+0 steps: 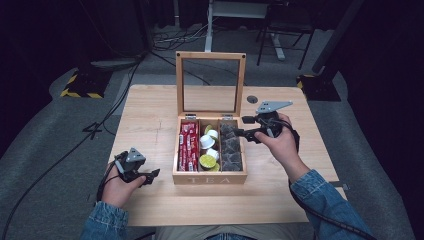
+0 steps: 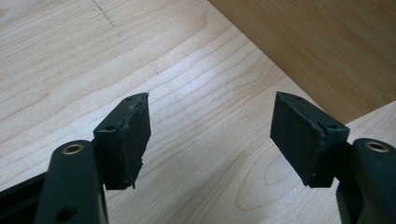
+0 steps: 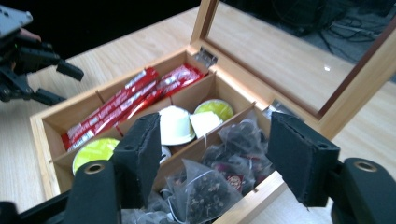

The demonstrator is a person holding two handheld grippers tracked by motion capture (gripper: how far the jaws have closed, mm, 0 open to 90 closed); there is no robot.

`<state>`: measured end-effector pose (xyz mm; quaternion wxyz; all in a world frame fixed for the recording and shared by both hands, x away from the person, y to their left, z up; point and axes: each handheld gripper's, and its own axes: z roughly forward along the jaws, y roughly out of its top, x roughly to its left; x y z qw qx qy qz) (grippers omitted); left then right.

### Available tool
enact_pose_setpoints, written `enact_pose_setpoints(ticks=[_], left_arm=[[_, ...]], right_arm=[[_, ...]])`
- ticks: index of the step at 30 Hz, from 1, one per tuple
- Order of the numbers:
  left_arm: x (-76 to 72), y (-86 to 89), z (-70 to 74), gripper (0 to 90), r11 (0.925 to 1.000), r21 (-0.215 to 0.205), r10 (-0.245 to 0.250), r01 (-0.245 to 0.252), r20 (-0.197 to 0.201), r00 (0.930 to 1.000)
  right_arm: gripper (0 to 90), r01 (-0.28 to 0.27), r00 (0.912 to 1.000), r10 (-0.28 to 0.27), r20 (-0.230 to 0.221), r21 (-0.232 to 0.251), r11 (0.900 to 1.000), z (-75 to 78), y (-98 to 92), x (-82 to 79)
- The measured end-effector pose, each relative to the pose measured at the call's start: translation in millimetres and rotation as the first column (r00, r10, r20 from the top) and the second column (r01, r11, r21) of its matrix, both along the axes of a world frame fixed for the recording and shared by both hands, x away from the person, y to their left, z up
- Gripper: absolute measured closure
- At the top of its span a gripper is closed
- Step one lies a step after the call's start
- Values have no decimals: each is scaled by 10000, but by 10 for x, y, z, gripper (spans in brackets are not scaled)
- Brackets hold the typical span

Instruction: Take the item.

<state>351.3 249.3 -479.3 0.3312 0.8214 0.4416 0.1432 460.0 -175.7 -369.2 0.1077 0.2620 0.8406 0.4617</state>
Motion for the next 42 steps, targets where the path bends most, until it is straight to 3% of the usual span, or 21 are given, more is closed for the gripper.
enact_pose_setpoints(ticks=[11, 19, 27, 32, 39, 42], left_arm=[[-20, 8, -140, 270, 9999, 100, 50, -51, 63, 10000], [-31, 11, -189, 260, 9994, 340, 47, -51, 104, 9999], [-42, 13, -223, 237, 9998, 193, -39, 32, 353, 9994], [-31, 5, -242, 213, 9999, 102, -60, 56, 480, 9988], [-16, -12, -243, 200, 9999, 105, -44, 39, 472, 9989], [-13, -12, -241, 198, 9999, 135, -51, 45, 476, 9989]], right_arm=[[419, -333, 9988, 294, -385, -1046, 9940, -238, 163, 21], [416, -414, 9970, 311, -715, -1470, 9883, -428, 210, 69], [456, -482, 9948, 305, -974, -1853, 9815, -550, 252, 150], [532, -578, 9956, 386, -851, -2353, 9702, -590, 280, 167], [542, -682, 9972, 553, -510, -3034, 9504, -598, 343, 149], [591, -722, 9969, 586, -521, -3191, 9449, -612, 363, 144]])
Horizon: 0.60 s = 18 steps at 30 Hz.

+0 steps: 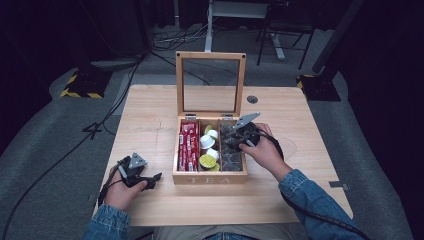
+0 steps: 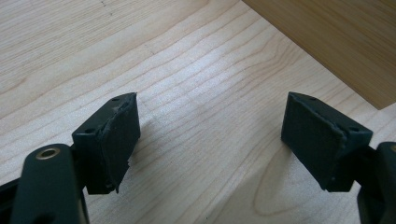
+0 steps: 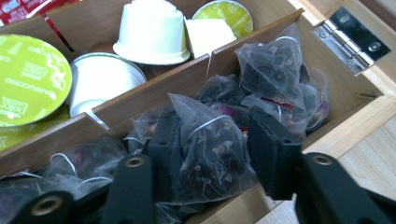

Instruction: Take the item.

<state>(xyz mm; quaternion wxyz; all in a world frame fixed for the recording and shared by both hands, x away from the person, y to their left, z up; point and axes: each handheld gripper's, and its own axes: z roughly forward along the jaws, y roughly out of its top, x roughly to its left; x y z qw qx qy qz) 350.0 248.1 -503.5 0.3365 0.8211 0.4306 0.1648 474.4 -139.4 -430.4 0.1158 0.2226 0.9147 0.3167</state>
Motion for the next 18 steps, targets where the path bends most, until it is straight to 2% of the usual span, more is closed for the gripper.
enact_pose_setpoints(ticks=[9, 14, 18], left_arm=[[2, -4, -2, 198, 10000, -13, 7, -7, 0, 10000], [5, -8, -2, 198, 10000, -34, 18, -18, -13, 10000], [5, -11, -3, 197, 10000, -63, 47, -47, -32, 10000]], right_arm=[[770, 34, 10000, -34, 36, 161, 9999, -5, -26, -2], [798, -31, 9999, 28, 114, 312, 9995, 4, -40, -12], [805, -4, 10000, -1, 68, 650, 9979, 16, -74, -12]])
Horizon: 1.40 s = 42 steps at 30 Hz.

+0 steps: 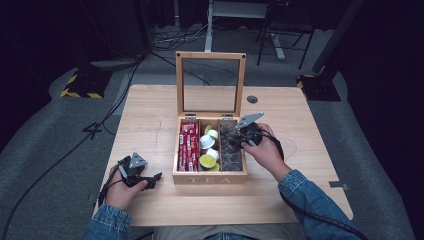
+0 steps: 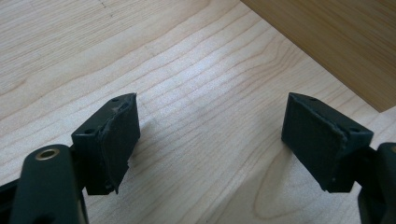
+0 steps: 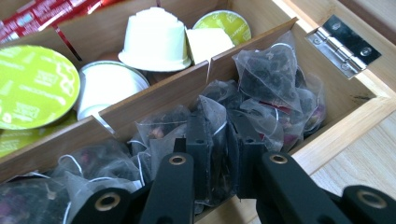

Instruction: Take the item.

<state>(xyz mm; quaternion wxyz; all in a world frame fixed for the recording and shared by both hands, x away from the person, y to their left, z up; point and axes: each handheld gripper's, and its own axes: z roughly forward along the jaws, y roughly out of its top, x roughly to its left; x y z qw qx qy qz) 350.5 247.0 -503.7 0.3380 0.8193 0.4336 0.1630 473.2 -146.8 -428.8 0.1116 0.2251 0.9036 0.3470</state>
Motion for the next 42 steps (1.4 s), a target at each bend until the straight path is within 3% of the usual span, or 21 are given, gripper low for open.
enact_pose_setpoints(ticks=[12, 21, 32, 42], left_arm=[[11, -3, 1, 196, 10000, 35, -18, 18, 42, 10000], [13, -3, 1, 196, 10000, 37, -17, 17, 37, 10000], [19, 2, 2, 195, 10000, 1, -66, 66, -21, 10000], [48, 0, 2, 188, 9999, 14, -110, 110, -27, 9999]], right_arm=[[810, 98, 9999, -103, 45, 932, 9956, 124, -89, -36], [811, -21, 9999, -5, 153, 1685, 9857, 241, -122, -97], [812, -238, 9985, 121, 538, 2228, 9746, 444, -166, -220], [812, -207, 9955, -39, 947, 2569, 9662, 656, -375, -378]])
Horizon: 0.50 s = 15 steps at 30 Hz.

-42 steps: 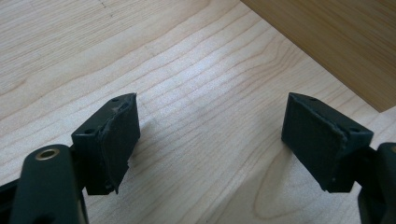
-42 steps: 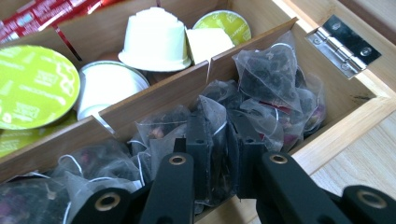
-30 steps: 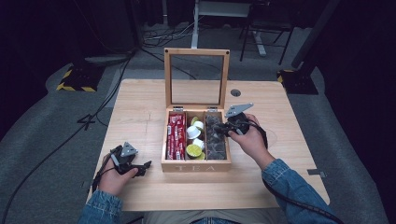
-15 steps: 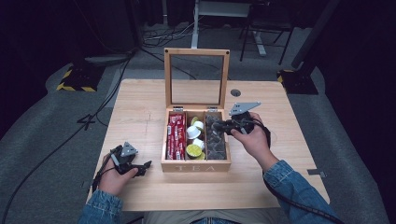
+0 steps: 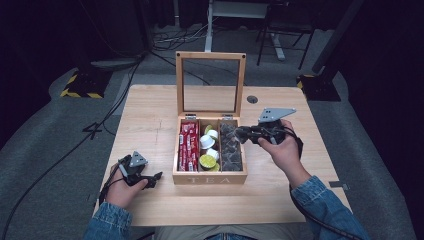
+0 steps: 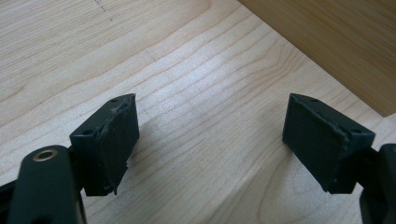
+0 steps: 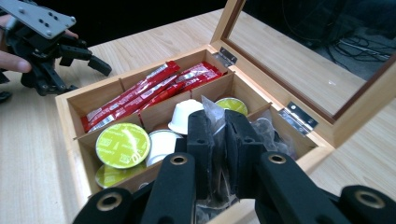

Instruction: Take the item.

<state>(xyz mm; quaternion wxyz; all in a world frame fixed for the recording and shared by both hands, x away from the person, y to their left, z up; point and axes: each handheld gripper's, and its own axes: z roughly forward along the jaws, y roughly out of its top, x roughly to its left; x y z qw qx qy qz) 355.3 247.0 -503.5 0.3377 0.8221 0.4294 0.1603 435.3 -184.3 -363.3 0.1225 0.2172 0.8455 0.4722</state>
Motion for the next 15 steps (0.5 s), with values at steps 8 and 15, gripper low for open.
enact_pose_setpoints(ticks=[8, 15], left_arm=[[24, -7, -2, 184, 10000, -3, 55, -55, 17, 10000], [24, -8, -2, 184, 10000, -8, 59, -59, 11, 10000]], right_arm=[[812, 255, 9997, -256, 53, 234, 9994, 111, -225, -111], [812, 477, 9988, -479, 125, 110, 9988, 180, -396, -185]])
